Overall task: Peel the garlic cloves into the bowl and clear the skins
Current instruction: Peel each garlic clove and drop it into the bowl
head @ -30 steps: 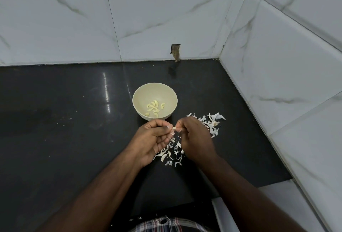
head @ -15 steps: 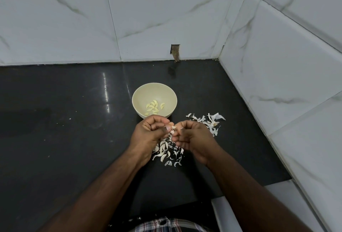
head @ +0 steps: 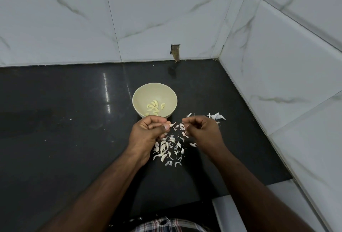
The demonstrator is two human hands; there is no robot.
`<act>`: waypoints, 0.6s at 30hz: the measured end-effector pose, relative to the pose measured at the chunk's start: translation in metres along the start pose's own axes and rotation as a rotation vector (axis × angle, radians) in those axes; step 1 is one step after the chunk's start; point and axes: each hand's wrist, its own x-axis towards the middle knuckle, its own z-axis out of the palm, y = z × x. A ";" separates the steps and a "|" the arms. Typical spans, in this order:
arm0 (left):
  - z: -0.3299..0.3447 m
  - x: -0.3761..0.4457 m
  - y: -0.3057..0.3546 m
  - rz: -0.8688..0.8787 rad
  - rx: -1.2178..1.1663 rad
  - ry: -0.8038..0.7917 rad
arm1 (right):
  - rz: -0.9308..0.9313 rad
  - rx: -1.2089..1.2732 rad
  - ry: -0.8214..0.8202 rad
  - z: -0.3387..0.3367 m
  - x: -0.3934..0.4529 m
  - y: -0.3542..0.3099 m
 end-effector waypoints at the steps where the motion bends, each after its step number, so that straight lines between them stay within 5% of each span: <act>1: 0.000 0.000 0.000 -0.001 -0.002 0.002 | 0.001 -0.025 0.004 -0.003 0.001 0.000; 7: 0.002 -0.001 0.000 0.010 0.022 -0.009 | -0.087 -0.203 0.057 -0.007 0.000 -0.004; 12: 0.003 -0.002 0.002 0.058 0.088 -0.036 | -0.189 -0.359 -0.117 0.003 -0.002 -0.005; 18: 0.002 -0.003 0.003 0.154 0.222 -0.057 | -0.118 -0.233 -0.123 0.010 -0.001 -0.001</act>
